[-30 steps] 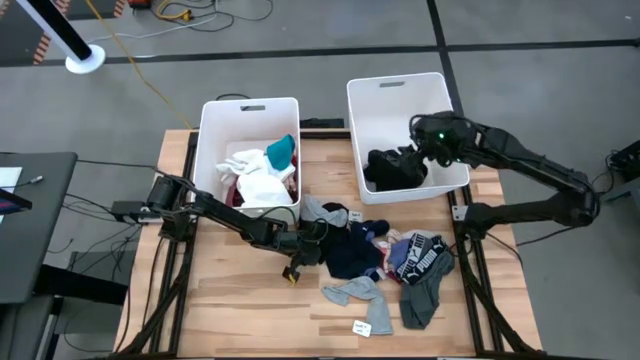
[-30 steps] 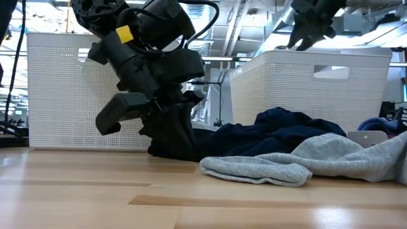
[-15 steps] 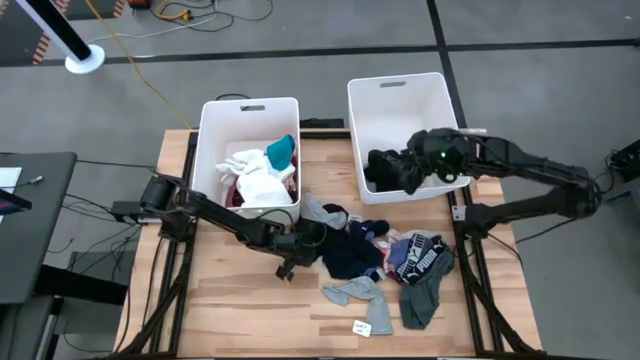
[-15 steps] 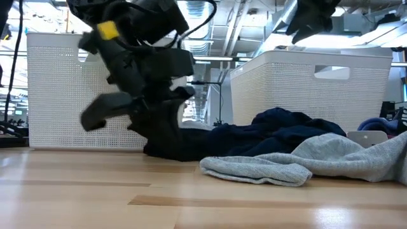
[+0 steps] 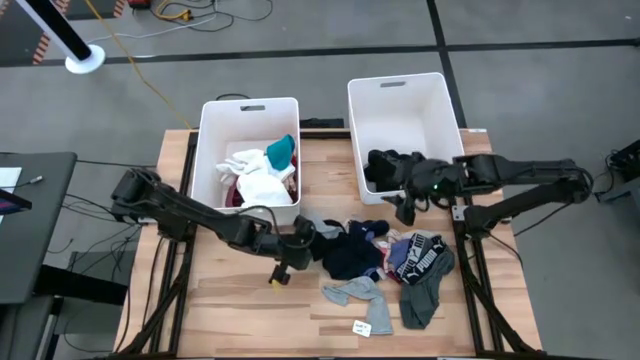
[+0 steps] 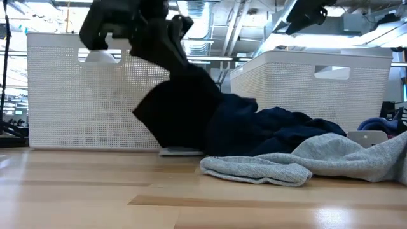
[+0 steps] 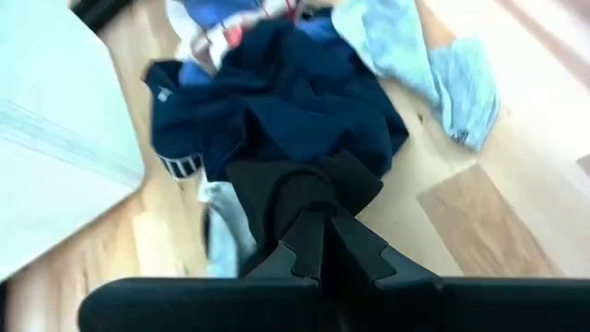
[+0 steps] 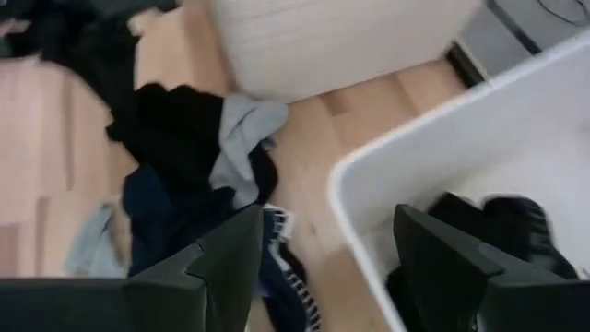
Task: Sort clothes
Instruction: Put the black underwear into the right white bin
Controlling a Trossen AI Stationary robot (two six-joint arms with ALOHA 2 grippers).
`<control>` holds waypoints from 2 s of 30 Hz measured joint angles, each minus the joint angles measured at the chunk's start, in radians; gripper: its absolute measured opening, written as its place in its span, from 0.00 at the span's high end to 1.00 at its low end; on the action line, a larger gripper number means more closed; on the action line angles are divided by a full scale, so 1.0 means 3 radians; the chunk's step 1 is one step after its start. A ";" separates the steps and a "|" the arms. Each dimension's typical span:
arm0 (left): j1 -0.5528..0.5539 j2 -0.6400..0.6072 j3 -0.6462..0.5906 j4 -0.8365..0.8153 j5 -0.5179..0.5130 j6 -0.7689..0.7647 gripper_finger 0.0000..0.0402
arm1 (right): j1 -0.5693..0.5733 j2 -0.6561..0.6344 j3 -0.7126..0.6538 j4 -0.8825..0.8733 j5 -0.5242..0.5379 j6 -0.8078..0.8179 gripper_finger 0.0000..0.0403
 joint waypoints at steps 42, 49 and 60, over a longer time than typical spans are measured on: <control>-0.0067 -0.0155 0.1334 -0.1113 -0.0890 0.0620 1.00 | 0.0957 0.1547 -0.0005 0.1298 0.0711 -0.0249 0.36; -0.0067 -0.0155 0.1509 -0.1138 -0.0901 0.0801 1.00 | 0.0866 0.1816 -0.0005 0.1459 0.0836 -0.0215 0.36; -0.0067 -0.0155 0.1771 -0.1265 -0.0900 0.0939 1.00 | 0.0827 0.1863 -0.0018 0.1894 0.1123 -0.0233 0.36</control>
